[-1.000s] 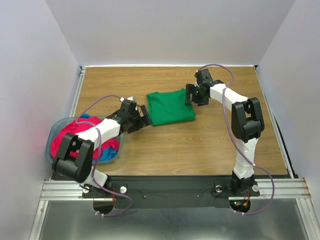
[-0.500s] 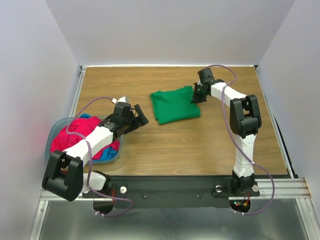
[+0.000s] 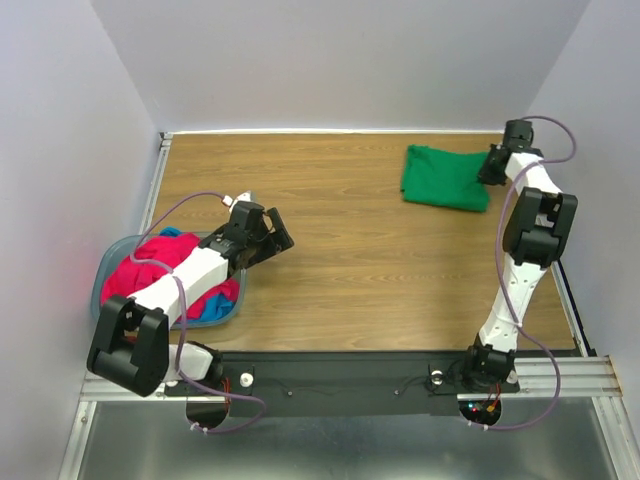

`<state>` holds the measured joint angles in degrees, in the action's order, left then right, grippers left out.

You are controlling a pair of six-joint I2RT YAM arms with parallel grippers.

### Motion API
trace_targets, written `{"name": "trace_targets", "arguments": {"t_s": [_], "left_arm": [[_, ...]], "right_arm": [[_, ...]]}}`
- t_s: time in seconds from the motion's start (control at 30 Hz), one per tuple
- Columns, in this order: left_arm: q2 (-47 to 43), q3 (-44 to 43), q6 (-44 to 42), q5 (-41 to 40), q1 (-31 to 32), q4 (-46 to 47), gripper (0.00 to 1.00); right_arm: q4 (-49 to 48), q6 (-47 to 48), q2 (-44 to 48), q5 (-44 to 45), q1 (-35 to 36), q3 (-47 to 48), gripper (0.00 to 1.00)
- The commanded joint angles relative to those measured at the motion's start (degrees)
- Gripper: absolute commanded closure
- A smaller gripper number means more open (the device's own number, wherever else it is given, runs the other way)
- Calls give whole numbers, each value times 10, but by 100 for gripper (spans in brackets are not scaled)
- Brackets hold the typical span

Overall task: Fold and stack the t-shirts
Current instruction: Neatly place the folded tshirt to the corner

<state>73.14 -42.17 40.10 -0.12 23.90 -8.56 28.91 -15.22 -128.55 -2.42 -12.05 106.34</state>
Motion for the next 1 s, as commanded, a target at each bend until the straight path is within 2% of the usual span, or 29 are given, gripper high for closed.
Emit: {"name": "trace_targets", "arguments": {"t_s": [0.0,0.2,0.33,0.5,0.57,0.7,0.73,0.77,0.8,0.87,0.97], "left_arm": [[19,-42,-12,-20,-1,-1,2],[65,-76,-22,-15,-1,-2,2],[90,-92,-27,-11,-1,-3,2],[106,-102,-24,-8,-2,-5,2],[103,-104,-24,-6,-1,-4,2],[83,-108,-29,-2,-1,-8,2],[75,-108,-29,-2,-1,-8,2],[60,-108,-30,-2,-1,-8,2],[51,-107,-29,-1,-1,-10,2],[18,-103,-27,-2,-1,-16,2],[-32,-94,-24,-6,4,-30,2]], "right_arm": [[-10,79,-31,5,-35,69,100],[-10,142,-115,15,-68,203,100],[-10,147,-180,14,-72,298,99],[-11,163,-214,21,-72,357,95],[-14,161,-209,49,-72,361,85],[-12,170,-168,72,-72,335,72],[-14,166,-136,71,-72,324,52],[-14,156,-121,59,-72,301,39],[-13,154,-83,52,-72,289,20],[-13,111,-46,27,-72,246,0],[-13,69,41,-15,-71,196,0]]}}
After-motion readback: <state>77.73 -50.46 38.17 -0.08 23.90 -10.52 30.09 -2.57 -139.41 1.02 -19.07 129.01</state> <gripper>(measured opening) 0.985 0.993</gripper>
